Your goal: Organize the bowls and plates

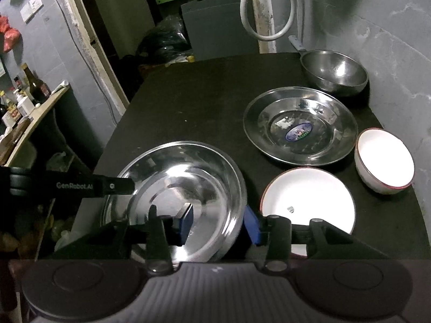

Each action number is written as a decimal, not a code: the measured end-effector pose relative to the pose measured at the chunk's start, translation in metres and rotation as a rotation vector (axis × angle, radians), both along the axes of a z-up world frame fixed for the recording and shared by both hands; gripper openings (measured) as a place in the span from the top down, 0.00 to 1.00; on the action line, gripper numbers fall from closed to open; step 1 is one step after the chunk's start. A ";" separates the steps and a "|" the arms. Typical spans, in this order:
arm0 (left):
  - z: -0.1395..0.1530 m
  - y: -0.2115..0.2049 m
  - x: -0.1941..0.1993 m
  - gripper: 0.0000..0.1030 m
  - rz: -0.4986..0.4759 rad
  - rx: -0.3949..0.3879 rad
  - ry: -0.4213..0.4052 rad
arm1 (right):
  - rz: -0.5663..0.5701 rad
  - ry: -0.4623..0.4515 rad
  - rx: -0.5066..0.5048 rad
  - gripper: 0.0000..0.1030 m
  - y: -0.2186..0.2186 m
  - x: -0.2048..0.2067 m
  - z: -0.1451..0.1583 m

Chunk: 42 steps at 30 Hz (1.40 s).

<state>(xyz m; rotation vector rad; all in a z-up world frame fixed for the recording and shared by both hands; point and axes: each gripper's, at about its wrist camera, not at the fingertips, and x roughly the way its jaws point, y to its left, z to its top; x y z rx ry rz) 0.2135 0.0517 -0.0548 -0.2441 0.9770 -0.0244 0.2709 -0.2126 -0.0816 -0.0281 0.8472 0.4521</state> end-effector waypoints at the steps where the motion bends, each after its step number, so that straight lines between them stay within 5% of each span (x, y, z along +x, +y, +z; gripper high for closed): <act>1: 0.000 -0.001 0.000 0.65 -0.001 0.004 0.000 | 0.003 -0.004 0.000 0.54 0.000 -0.001 0.001; 8: 0.008 -0.004 -0.004 0.48 0.012 0.038 -0.016 | 0.019 -0.040 -0.021 0.47 0.000 -0.008 0.008; 11: 0.011 -0.004 -0.004 0.31 0.020 0.053 -0.018 | 0.021 -0.050 -0.023 0.32 -0.003 -0.008 0.011; 20: 0.025 -0.011 0.004 0.10 0.023 0.107 -0.048 | 0.019 -0.066 -0.003 0.01 -0.010 -0.003 0.020; 42: 0.027 -0.076 0.097 0.01 -0.019 0.138 -0.152 | -0.139 -0.111 -0.037 0.00 -0.073 0.083 0.012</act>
